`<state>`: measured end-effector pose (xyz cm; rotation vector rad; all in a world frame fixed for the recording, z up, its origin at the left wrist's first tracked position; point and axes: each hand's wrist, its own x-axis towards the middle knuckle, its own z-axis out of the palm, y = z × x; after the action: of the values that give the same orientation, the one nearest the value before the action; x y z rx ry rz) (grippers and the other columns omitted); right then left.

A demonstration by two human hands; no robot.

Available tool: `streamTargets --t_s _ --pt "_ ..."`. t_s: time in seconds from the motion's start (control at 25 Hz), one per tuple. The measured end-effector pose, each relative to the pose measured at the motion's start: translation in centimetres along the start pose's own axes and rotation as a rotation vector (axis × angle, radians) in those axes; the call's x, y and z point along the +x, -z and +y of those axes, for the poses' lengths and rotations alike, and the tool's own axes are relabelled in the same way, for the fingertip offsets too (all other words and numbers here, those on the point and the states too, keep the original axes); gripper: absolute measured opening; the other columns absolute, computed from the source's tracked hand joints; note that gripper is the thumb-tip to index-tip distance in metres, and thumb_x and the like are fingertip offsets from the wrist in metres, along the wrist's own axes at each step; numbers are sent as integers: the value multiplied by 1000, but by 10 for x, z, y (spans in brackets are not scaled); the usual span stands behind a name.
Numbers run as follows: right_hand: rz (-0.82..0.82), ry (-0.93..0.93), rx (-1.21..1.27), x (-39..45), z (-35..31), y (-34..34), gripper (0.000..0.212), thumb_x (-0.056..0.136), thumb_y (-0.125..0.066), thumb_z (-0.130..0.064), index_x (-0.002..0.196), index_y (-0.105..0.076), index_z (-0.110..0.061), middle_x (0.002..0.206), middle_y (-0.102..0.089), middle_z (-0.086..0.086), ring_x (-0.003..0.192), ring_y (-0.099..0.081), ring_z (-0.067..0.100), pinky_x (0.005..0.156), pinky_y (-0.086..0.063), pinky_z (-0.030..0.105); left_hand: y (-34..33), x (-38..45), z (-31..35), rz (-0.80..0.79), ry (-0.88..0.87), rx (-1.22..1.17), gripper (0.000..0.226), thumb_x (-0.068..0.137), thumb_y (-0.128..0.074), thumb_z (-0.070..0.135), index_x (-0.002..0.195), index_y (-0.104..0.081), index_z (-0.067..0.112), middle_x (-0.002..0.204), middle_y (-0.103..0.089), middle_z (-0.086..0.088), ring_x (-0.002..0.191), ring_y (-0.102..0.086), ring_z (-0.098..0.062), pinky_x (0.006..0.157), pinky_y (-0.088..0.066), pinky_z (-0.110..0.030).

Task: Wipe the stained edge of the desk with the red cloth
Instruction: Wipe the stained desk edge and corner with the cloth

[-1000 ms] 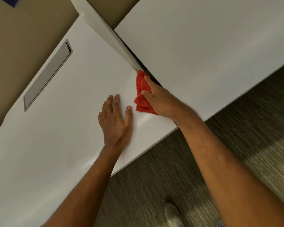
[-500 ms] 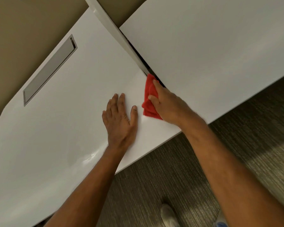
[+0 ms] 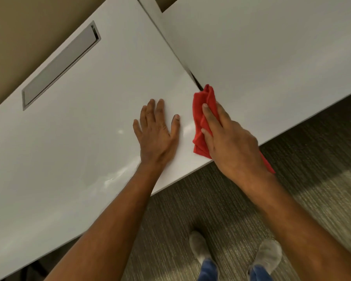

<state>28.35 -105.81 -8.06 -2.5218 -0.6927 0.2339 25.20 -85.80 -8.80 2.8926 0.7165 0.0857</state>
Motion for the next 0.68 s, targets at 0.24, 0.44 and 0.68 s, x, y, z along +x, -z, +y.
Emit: streamTargets --t_s 0.24,0.44,0.68 --pt "1 -93 -297 -14 -26 -7 67 109 -21 -50 167 -9 -17 175 -10 16 160 -20 39 124 -29 61 3 1 -1 -11 6 -78 72 101 -20 64 162 -18 25 172 -13 -1 160 -5 -21 128 -1 -54" --pt "22 -34 -397 17 -63 -22 66 108 -20 -49 167 -13 -18 175 -12 15 162 -11 37 127 -16 64 18 -7 -14 83 17 -503 56 104 -34 47 153 -41 21 163 -38 -3 153 -27 -17 128 -16 -49" --pt "13 45 -404 39 -117 -59 65 108 -17 -47 166 -17 -19 174 -16 14 162 -13 36 128 -13 63 44 -54 -143 59 -60 -304 53 104 -42 43 152 -42 20 162 -37 -2 151 -29 -18 125 -21 -52"
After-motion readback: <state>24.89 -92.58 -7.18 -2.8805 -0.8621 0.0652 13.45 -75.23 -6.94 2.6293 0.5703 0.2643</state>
